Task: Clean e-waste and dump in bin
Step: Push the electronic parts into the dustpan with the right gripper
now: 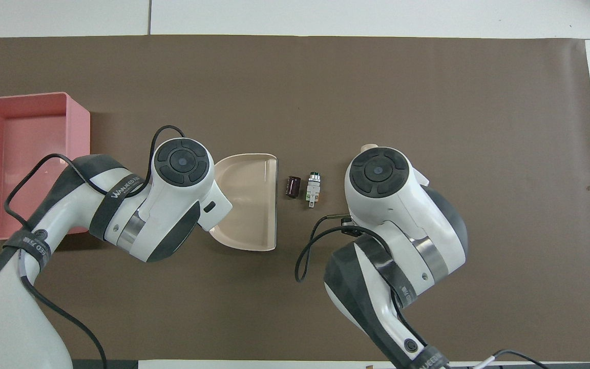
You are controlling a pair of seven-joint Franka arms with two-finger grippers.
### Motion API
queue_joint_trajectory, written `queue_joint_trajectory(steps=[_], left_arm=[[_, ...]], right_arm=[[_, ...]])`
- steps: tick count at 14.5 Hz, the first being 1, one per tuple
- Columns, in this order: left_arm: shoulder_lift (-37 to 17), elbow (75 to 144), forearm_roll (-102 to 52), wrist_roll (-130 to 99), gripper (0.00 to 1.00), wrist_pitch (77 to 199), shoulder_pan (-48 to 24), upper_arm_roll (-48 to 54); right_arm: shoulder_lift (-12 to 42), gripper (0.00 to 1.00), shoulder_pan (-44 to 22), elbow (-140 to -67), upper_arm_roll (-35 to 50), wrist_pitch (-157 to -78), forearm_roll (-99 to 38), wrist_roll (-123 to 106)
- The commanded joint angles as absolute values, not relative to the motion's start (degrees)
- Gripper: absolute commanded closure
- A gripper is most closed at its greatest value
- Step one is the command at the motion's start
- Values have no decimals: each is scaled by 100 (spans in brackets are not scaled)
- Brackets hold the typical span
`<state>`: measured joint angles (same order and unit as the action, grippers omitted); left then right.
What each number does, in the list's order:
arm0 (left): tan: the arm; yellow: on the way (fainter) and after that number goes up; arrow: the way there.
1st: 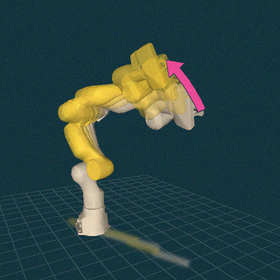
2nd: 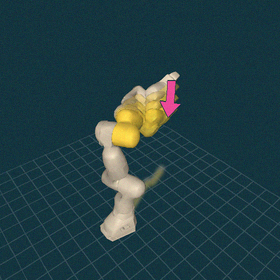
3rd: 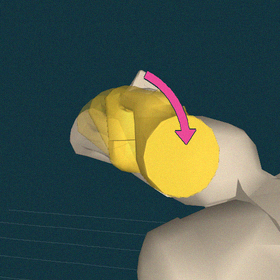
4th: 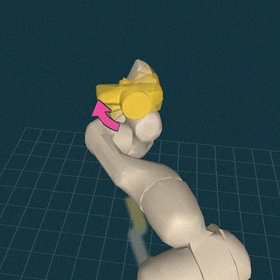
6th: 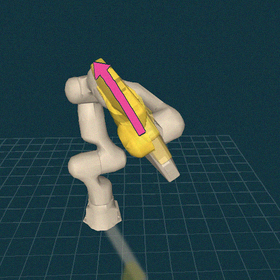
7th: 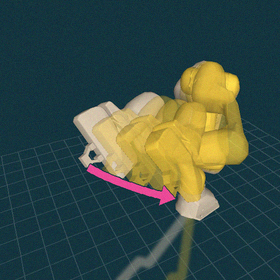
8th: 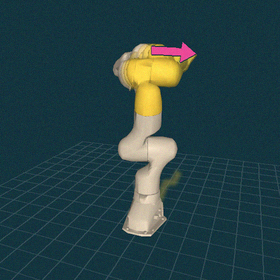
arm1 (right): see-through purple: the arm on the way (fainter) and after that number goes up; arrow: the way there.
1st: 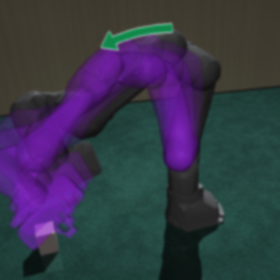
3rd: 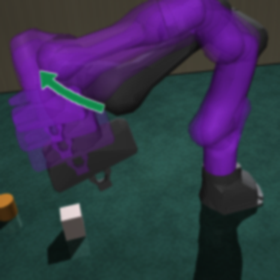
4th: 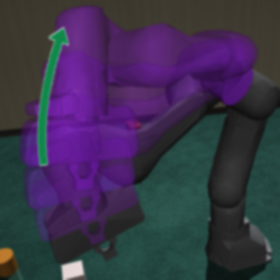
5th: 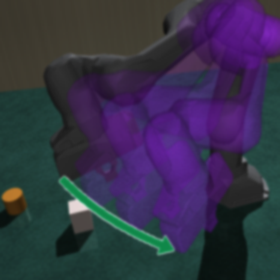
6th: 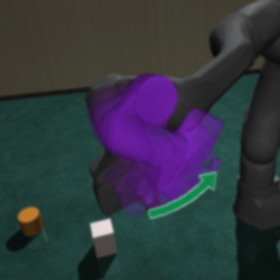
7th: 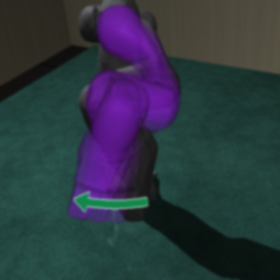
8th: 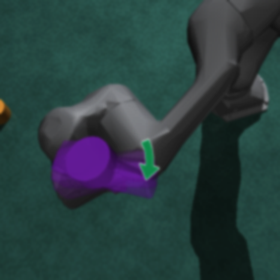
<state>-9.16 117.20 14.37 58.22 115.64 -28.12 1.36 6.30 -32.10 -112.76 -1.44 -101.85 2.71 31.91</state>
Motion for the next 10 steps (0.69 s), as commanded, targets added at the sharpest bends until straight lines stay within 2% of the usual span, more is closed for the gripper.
queue_joint_trajectory(steps=[1,4,10], left_arm=[[-1204,11453,1547,5818,99,11225,-2944,97],[-1239,11408,1547,5801,99,11180,-2953,97],[-1239,11417,1547,5696,99,11119,-2953,88]], right_arm=[[1281,100,-3479,-10636,-167,-10177,123,3322],[1634,100,-3805,-10415,-167,-10378,10,3656],[1705,100,-3832,-10573,61,-11196,-1656,3316]])
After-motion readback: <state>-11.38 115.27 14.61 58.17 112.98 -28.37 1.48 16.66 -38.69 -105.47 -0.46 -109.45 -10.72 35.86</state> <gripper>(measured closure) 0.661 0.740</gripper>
